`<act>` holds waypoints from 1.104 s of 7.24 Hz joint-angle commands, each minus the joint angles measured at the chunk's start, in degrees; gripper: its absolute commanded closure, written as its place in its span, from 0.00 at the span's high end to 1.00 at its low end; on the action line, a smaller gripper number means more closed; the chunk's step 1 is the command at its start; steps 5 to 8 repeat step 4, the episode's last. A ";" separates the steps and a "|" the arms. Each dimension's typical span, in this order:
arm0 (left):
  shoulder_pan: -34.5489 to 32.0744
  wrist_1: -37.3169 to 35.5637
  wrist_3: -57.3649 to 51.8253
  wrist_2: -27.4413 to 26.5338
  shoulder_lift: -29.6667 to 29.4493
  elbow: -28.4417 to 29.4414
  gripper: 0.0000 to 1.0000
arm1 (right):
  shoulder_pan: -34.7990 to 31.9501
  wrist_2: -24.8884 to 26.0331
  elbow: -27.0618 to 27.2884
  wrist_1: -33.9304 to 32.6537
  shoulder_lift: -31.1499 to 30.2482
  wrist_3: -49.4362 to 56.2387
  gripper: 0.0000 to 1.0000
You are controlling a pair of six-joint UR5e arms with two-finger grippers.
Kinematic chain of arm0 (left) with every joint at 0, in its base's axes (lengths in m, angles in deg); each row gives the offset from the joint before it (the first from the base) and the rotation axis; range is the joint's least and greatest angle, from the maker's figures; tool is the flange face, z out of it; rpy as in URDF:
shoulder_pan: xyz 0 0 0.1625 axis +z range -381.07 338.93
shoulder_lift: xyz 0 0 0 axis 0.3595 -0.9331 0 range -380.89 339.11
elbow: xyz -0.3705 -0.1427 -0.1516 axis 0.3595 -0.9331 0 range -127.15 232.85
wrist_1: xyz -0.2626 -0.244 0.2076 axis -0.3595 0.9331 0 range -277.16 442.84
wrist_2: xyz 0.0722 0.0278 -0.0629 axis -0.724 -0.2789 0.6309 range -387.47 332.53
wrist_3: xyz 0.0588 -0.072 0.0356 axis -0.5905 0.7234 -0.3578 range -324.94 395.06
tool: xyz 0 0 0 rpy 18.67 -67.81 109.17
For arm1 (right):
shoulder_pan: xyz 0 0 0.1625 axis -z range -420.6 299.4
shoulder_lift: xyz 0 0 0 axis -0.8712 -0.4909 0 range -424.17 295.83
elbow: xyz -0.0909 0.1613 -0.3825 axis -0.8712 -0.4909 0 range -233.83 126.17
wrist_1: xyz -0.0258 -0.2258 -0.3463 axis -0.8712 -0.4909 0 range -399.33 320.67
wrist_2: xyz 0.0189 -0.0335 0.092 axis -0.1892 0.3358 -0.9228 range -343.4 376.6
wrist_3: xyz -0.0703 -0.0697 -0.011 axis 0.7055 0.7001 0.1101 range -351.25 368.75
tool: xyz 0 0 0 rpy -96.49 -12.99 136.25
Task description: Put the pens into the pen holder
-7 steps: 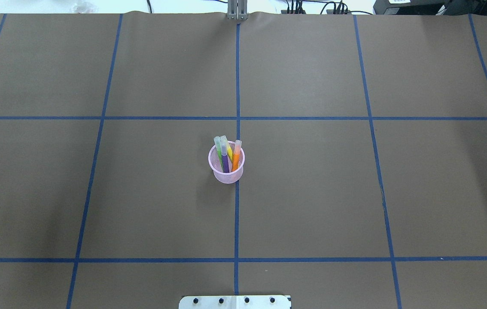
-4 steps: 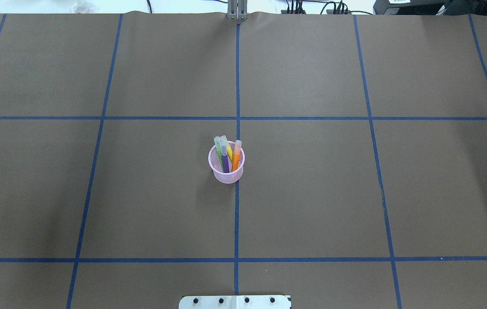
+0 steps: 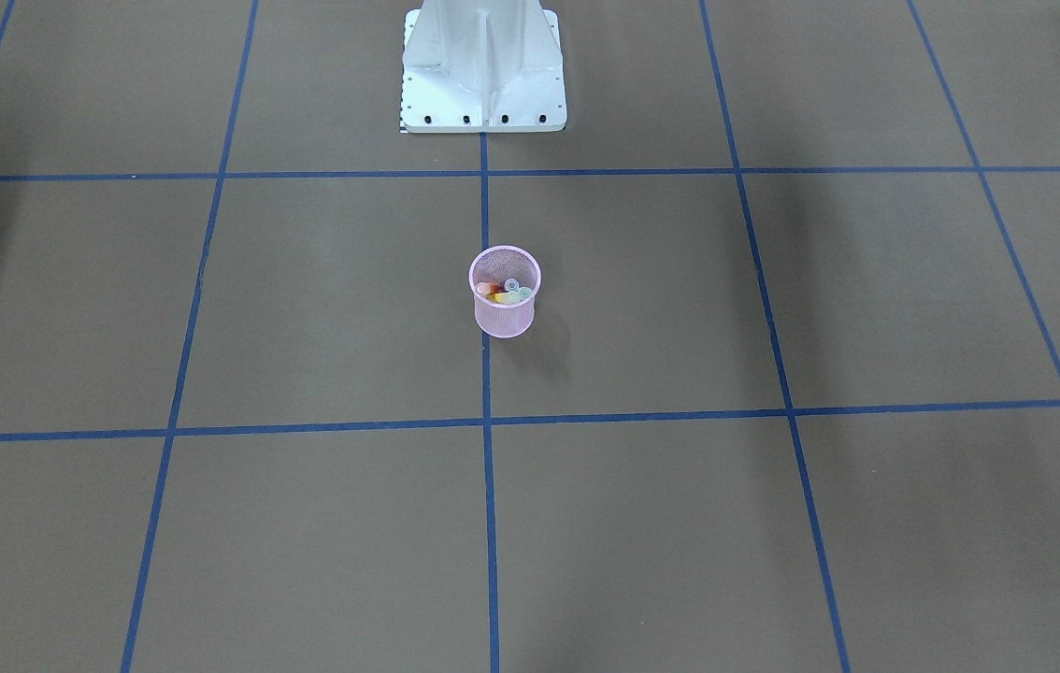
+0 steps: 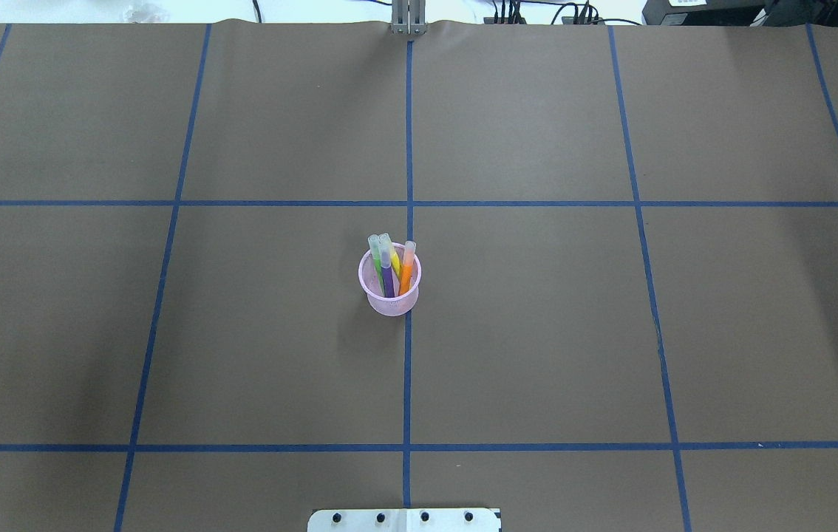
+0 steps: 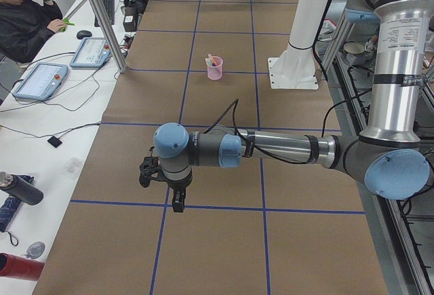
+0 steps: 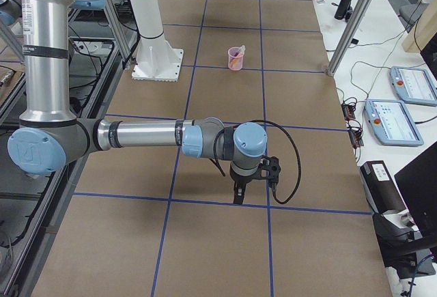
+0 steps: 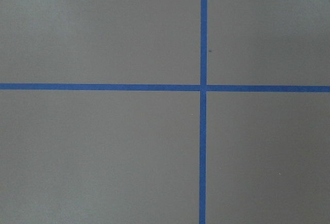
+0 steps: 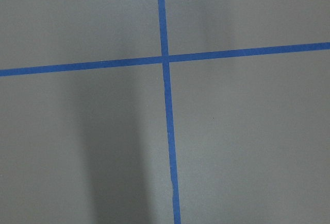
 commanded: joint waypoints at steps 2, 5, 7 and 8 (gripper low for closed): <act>0.00 -0.01 0.00 -0.09 -0.08 0.14 1.00 | 0.00 -0.01 0.09 -0.01 0.09 -0.10 0.99; 0.09 -0.01 -0.08 -0.09 -0.07 0.32 1.00 | 0.00 -0.01 0.09 0.08 0.09 -0.10 0.99; 0.09 -0.01 -0.08 -0.09 -0.07 0.32 1.00 | 0.00 -0.01 0.09 0.08 0.09 -0.10 0.99; 0.09 -0.01 -0.08 -0.09 -0.07 0.32 1.00 | 0.00 -0.01 0.09 0.08 0.09 -0.10 0.99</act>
